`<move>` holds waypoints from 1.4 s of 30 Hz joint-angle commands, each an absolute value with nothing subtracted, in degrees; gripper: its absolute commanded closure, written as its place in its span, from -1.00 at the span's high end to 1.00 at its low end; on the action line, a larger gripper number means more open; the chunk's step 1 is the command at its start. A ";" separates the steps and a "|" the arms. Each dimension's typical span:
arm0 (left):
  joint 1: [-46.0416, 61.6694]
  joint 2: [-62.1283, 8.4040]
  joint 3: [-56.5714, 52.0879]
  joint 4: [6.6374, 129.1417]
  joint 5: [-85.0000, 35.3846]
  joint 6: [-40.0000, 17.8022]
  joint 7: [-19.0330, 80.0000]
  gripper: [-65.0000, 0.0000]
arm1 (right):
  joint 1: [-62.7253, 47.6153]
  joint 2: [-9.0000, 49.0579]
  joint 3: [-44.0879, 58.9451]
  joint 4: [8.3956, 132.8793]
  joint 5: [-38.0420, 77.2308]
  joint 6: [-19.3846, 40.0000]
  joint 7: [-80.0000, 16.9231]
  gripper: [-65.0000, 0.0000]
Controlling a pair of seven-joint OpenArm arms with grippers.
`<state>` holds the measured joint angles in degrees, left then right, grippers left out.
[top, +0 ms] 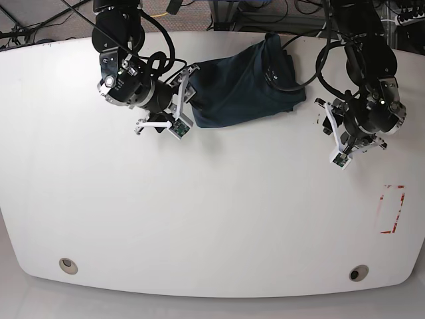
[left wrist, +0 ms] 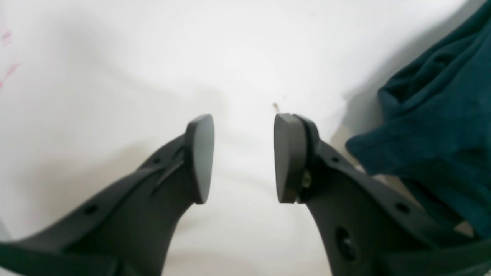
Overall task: Fold the T-shirt properly
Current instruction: 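Push the shirt bundle with the left gripper to straighten it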
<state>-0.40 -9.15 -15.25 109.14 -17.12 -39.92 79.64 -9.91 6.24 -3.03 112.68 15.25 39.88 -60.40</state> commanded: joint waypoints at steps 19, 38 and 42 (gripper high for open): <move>15.52 -5.49 -7.96 109.49 -21.58 -40.00 73.10 -0.29 | -11.82 6.11 -7.43 108.00 15.87 40.00 -58.77 -0.15; -15.16 -9.45 -7.87 79.60 -21.67 -40.00 70.29 -0.29 | -11.82 7.60 -13.58 103.52 15.78 40.00 -55.08 -0.15; -18.24 -10.59 -7.87 79.69 -22.02 -40.00 70.64 -0.29 | -10.24 4.35 -16.84 100.79 15.69 40.00 -52.79 -0.15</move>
